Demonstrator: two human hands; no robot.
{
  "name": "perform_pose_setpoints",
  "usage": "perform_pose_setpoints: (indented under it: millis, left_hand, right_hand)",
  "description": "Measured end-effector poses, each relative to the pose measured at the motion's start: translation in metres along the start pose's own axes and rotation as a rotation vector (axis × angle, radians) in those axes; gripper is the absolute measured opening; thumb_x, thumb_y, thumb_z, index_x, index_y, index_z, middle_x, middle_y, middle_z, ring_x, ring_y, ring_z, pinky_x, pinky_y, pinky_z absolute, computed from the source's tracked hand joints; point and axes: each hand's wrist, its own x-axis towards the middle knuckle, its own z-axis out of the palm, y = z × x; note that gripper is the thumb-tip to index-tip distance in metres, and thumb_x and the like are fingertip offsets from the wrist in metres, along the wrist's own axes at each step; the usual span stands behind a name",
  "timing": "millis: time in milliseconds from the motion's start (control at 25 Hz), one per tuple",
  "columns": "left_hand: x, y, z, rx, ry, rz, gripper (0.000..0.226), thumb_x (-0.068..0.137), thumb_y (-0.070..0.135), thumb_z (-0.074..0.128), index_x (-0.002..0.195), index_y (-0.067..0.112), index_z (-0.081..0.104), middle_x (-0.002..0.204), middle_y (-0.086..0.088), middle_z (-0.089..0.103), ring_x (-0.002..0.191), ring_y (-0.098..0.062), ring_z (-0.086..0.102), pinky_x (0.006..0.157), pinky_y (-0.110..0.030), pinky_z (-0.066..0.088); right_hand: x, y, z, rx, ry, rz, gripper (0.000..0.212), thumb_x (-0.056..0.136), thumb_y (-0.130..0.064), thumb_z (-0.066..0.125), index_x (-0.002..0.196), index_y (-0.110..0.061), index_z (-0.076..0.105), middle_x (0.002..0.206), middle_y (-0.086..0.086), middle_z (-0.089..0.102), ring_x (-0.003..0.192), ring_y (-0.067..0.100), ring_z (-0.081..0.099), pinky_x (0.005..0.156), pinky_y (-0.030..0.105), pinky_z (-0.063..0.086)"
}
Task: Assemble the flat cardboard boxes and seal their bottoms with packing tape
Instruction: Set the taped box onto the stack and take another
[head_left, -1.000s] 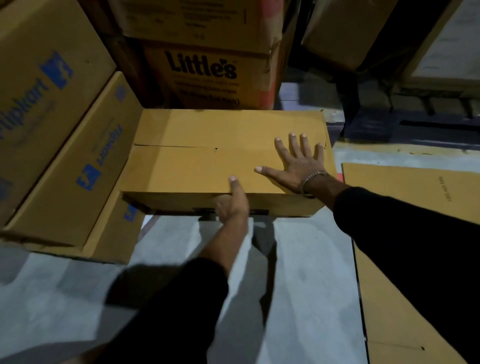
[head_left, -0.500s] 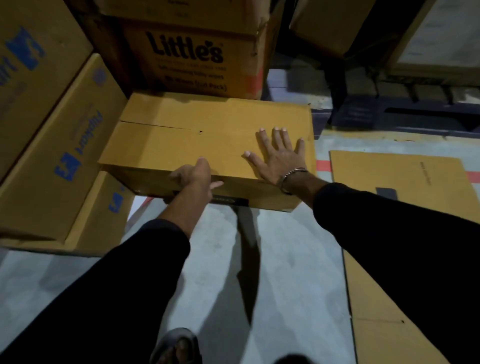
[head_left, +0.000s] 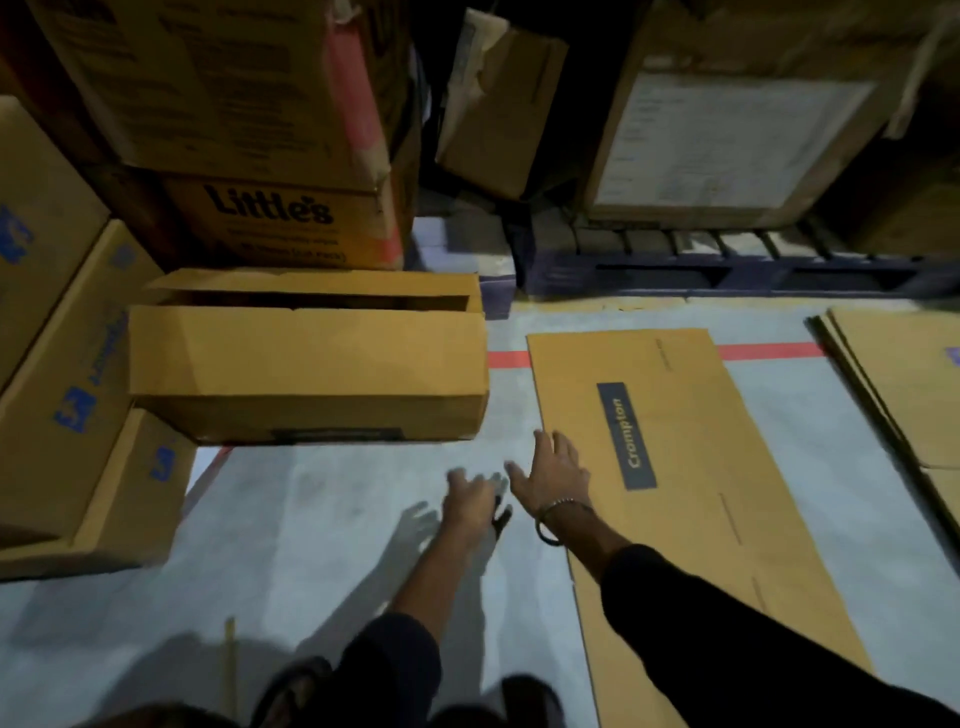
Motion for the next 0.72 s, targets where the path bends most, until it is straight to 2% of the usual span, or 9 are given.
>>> perform_pose_setpoints:
  millis: [40, 80, 160, 280, 400, 520, 640, 720]
  left_hand:
    - [-0.015, -0.024, 0.019, 0.062, -0.066, 0.001, 0.056, 0.096, 0.021, 0.061, 0.146, 0.013, 0.037, 0.144, -0.011, 0.053, 0.131, -0.037, 0.055, 0.08, -0.028, 0.061]
    - [-0.025, -0.047, 0.033, 0.174, -0.118, -0.01, 0.049, 0.101, 0.012, 0.055, 0.147, 0.01, 0.038, 0.142, -0.009, 0.054, 0.132, -0.035, 0.055, 0.079, -0.023, 0.058]
    - [-0.034, -0.1, 0.051, 0.414, -0.118, -0.042, 0.046, 0.105, 0.012, 0.052, 0.149, 0.009, 0.039, 0.141, -0.015, 0.056, 0.13, -0.034, 0.057, 0.095, -0.031, 0.052]
    - [-0.021, -0.155, 0.061, 0.501, -0.167, -0.112, 0.048, 0.104, 0.015, 0.055, 0.15, 0.009, 0.039, 0.143, -0.021, 0.055, 0.128, -0.035, 0.058, 0.099, -0.037, 0.048]
    - [0.006, -0.183, 0.07, 0.535, -0.153, -0.149, 0.052, 0.1, 0.012, 0.058, 0.15, 0.01, 0.042, 0.149, -0.019, 0.053, 0.129, -0.035, 0.057, 0.108, -0.042, 0.048]
    - [0.029, -0.18, 0.079, 0.608, -0.088, -0.107, 0.054, 0.095, 0.017, 0.057, 0.148, 0.018, 0.044, 0.146, -0.012, 0.055, 0.126, -0.032, 0.059, 0.105, -0.044, 0.052]
    - [0.034, -0.171, 0.099, 0.624, -0.065, -0.091, 0.052, 0.098, 0.021, 0.056, 0.148, 0.015, 0.045, 0.149, -0.011, 0.053, 0.132, -0.032, 0.055, 0.107, -0.042, 0.049]
    - [0.028, -0.168, 0.105, 0.673, -0.091, -0.077, 0.053, 0.101, 0.027, 0.054, 0.152, 0.016, 0.043, 0.153, -0.01, 0.048, 0.137, -0.03, 0.052, 0.11, -0.041, 0.046]
  right_hand:
    - [-0.01, 0.019, 0.015, 0.025, -0.097, 0.103, 0.073, 0.098, -0.047, 0.06, 0.156, -0.016, 0.028, 0.165, 0.012, 0.02, 0.153, 0.033, 0.019, 0.114, 0.052, 0.035]
    - [-0.019, 0.039, 0.03, 0.061, -0.181, 0.209, 0.077, 0.093, -0.043, 0.067, 0.154, -0.016, 0.028, 0.163, 0.013, 0.021, 0.151, 0.035, 0.021, 0.114, 0.052, 0.037]
    - [-0.039, 0.082, 0.065, 0.101, -0.286, 0.379, 0.086, 0.085, -0.048, 0.075, 0.151, -0.016, 0.029, 0.158, 0.012, 0.026, 0.147, 0.037, 0.027, 0.112, 0.05, 0.04]
    - [-0.052, 0.135, 0.105, 0.027, -0.293, 0.478, 0.107, 0.077, -0.07, 0.074, 0.153, -0.015, 0.025, 0.158, 0.013, 0.026, 0.146, 0.037, 0.028, 0.109, 0.049, 0.044]
    - [-0.04, 0.161, 0.122, -0.045, -0.234, 0.514, 0.124, 0.072, -0.083, 0.068, 0.159, -0.014, 0.013, 0.162, 0.015, 0.017, 0.149, 0.04, 0.018, 0.105, 0.055, 0.046]
    - [-0.036, 0.171, 0.135, -0.071, -0.151, 0.492, 0.12, 0.075, -0.085, 0.063, 0.162, -0.021, 0.01, 0.164, 0.019, 0.015, 0.15, 0.043, 0.016, 0.107, 0.057, 0.045]
    - [-0.032, 0.183, 0.134, -0.163, -0.15, 0.409, 0.119, 0.077, -0.088, 0.057, 0.165, -0.021, 0.011, 0.159, 0.024, 0.028, 0.144, 0.044, 0.032, 0.115, 0.048, 0.037]
    - [-0.025, 0.183, 0.127, -0.186, -0.167, 0.382, 0.121, 0.074, -0.088, 0.059, 0.164, -0.019, 0.015, 0.152, 0.025, 0.04, 0.136, 0.044, 0.044, 0.111, 0.045, 0.041]
